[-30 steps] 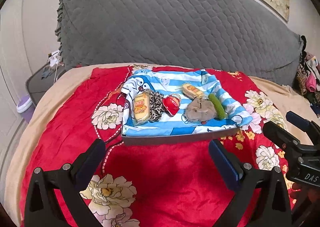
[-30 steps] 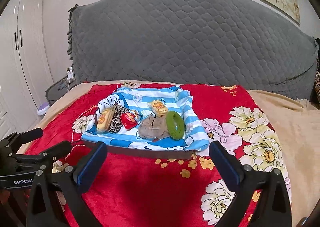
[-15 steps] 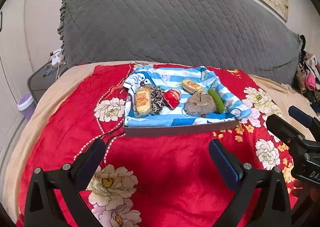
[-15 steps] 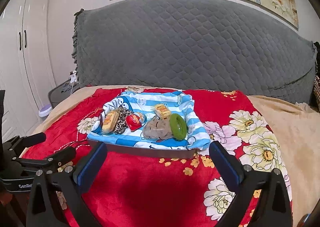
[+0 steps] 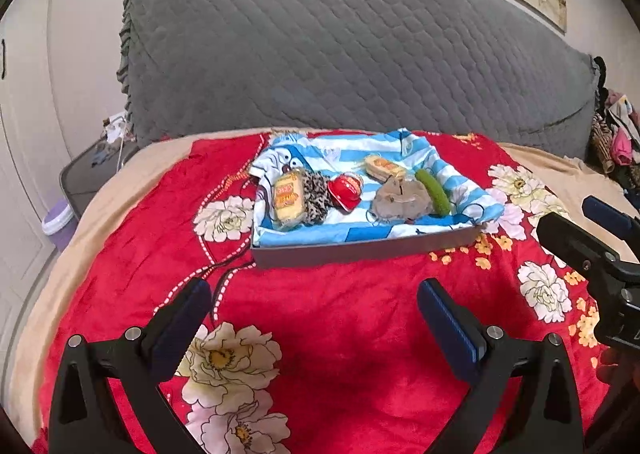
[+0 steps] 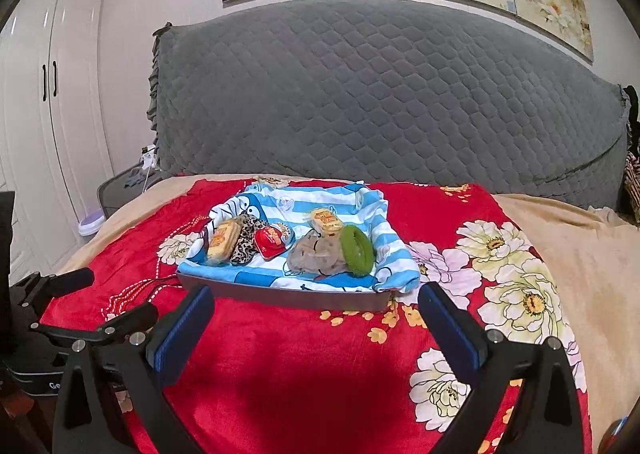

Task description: Organize objects

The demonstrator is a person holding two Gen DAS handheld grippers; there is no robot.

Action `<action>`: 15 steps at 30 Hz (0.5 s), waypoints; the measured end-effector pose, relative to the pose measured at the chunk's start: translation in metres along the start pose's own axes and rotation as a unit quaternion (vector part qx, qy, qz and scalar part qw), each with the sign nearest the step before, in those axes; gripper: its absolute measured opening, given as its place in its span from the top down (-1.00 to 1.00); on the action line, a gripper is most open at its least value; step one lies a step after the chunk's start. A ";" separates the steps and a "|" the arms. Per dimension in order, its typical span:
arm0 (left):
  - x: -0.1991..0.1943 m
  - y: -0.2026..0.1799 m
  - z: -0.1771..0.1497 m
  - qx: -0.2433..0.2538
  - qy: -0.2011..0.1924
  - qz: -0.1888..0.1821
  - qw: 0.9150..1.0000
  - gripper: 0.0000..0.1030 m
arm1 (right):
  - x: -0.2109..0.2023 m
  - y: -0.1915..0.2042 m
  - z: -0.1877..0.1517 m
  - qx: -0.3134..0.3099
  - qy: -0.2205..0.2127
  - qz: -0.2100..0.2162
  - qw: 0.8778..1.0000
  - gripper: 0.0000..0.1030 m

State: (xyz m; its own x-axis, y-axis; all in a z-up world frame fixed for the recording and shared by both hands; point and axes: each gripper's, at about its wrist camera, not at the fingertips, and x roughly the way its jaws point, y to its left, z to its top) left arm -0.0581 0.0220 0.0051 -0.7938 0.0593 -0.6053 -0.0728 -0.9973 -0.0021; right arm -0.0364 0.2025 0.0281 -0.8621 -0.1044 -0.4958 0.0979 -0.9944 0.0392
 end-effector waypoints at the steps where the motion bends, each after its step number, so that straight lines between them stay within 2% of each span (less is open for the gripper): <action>1: -0.001 0.000 -0.001 0.002 -0.001 -0.002 1.000 -0.99 | -0.001 0.000 -0.001 0.001 -0.003 0.000 1.000 -0.99; 4: -0.002 -0.004 -0.002 0.015 -0.007 0.011 1.000 -0.99 | -0.001 0.000 -0.003 0.000 -0.004 0.001 1.000 -0.99; 15: -0.003 -0.005 -0.014 0.018 0.000 -0.006 1.000 -0.99 | -0.002 -0.003 -0.013 0.007 -0.001 0.007 1.000 -0.99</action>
State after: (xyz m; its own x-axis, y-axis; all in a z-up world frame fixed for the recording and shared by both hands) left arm -0.0473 0.0265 -0.0039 -0.7931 0.0704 -0.6050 -0.1039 -0.9944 0.0205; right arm -0.0289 0.2058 0.0175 -0.8617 -0.1174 -0.4937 0.1019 -0.9931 0.0582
